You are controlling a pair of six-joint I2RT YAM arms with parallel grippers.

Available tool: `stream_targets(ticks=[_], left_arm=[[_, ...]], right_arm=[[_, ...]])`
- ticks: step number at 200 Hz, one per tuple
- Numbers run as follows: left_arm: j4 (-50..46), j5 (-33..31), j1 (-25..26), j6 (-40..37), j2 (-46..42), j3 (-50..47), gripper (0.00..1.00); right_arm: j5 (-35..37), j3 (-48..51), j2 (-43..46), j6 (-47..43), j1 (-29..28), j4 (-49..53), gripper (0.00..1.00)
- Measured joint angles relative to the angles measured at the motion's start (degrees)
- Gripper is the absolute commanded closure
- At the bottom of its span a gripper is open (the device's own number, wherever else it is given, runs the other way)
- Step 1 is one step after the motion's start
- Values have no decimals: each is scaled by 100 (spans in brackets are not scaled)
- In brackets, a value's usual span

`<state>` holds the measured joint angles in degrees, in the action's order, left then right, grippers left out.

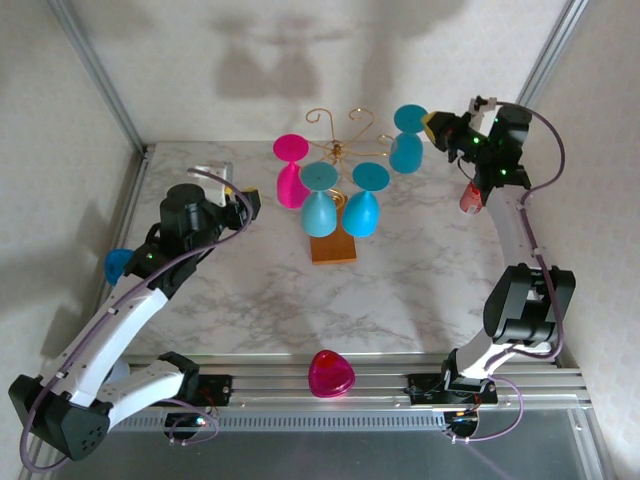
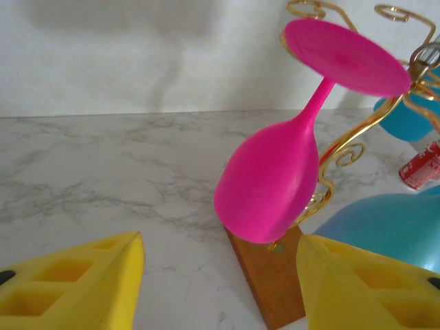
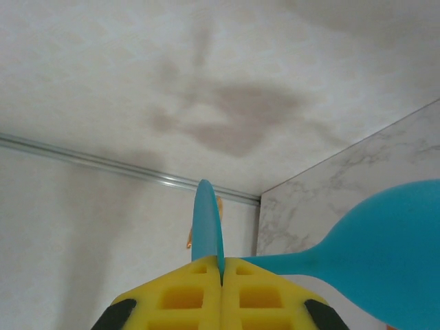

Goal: Take the wine glass off the wine glass rack

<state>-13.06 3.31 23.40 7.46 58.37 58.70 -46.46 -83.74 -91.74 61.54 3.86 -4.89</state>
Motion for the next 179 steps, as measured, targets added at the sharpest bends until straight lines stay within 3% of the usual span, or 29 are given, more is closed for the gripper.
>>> stream_targets(ticks=[66,127,179], left_arm=[[-531,0,101,26,-321,0,41],[-1047,179,131,208,-662,125,42],[-1491,184,162,616,-1075,199,43]], right_arm=[[59,787,1130,-619,81,767,100],[225,1161,2122,-1257,120,2100,100],[293,2114,3617,-1449,190,2850,100]])
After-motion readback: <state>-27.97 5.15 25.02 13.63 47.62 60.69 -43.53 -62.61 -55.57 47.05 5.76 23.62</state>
